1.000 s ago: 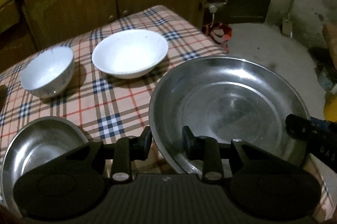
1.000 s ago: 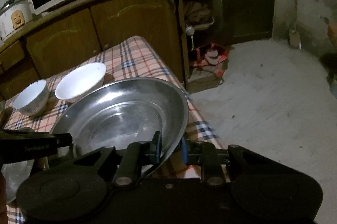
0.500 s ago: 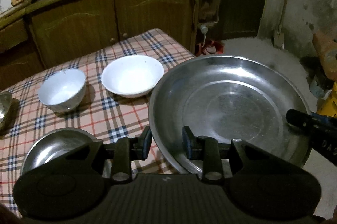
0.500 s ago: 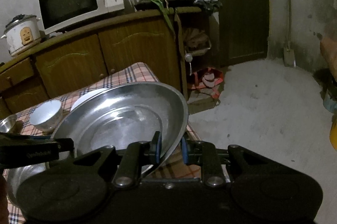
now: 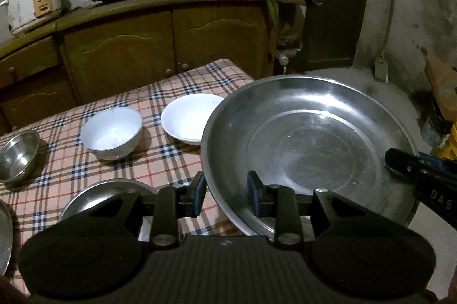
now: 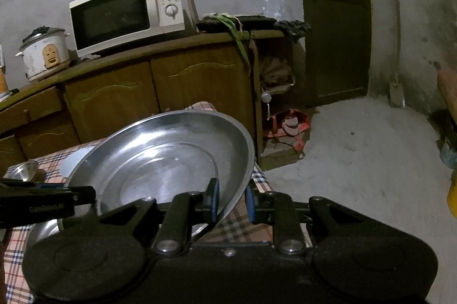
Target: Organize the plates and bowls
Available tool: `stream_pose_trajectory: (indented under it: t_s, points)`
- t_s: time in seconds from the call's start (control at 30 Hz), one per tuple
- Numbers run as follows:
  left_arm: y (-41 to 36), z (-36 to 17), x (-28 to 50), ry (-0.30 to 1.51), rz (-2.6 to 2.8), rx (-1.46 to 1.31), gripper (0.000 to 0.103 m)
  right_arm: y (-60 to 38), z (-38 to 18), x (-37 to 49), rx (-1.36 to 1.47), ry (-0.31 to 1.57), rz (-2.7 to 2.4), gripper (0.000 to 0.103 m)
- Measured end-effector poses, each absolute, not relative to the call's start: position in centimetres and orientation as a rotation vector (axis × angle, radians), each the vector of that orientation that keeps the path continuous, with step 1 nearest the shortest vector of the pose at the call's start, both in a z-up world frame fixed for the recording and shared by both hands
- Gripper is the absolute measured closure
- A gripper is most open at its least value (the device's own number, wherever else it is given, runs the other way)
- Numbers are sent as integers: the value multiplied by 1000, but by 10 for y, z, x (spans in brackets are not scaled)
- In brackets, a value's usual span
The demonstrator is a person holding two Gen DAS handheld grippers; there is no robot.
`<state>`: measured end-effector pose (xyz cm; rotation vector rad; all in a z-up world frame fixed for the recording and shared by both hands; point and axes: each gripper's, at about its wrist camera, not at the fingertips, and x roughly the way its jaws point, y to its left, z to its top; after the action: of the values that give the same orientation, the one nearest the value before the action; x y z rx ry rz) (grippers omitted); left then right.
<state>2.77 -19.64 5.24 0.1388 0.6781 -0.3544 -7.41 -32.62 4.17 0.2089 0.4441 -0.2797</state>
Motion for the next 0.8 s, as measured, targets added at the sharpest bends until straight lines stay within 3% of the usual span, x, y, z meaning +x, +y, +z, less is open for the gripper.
stream_pose_trajectory:
  t_s: [0.8]
  points:
    - [-164,74,-2,612,-292,130,71,-290,64,-86,168,392,-215,78]
